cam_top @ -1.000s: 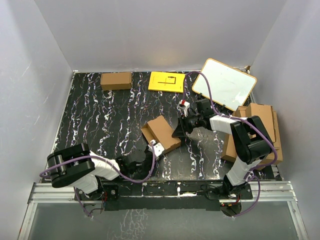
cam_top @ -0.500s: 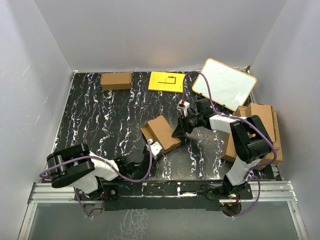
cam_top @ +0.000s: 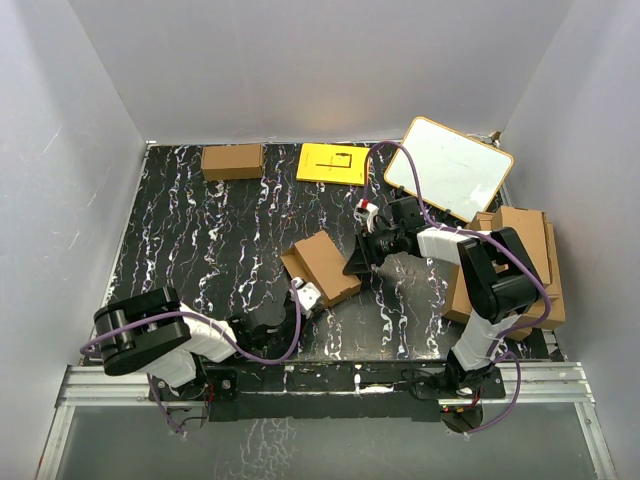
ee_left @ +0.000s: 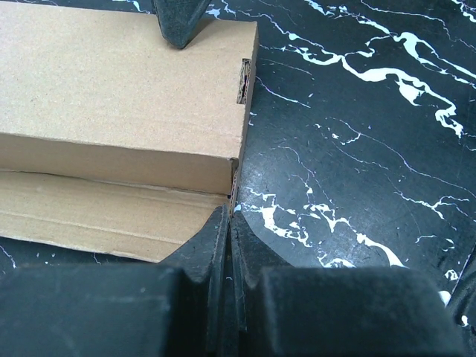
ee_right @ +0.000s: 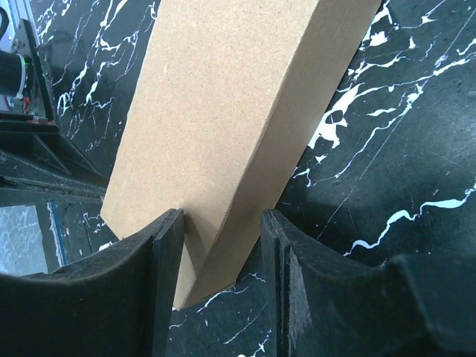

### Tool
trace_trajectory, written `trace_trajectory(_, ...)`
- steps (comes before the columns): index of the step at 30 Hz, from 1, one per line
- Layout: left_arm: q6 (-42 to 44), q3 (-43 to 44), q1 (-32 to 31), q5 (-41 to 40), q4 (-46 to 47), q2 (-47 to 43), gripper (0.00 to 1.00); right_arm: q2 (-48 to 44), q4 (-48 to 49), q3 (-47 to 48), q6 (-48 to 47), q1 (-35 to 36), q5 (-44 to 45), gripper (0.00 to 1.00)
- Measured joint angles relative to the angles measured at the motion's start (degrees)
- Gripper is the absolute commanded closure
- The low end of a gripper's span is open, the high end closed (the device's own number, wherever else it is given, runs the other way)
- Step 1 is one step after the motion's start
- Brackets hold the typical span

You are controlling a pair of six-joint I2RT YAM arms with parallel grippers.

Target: Fold the paper box

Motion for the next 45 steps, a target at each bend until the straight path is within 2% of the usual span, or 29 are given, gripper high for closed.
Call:
trace_trajectory(31, -2.7, -1.5, 0.7, -0.2, 4.6, 1.7, 1.00, 1.0, -0.5, 0.8, 0.0, 0.0, -0.9, 0.52)
trace_trajectory(45, -3.6, 0.0, 0.8, -1.0, 1.5, 1.6, 1.00, 1.4, -0.5, 1.0, -0.1, 0.1, -1.4, 0.52)
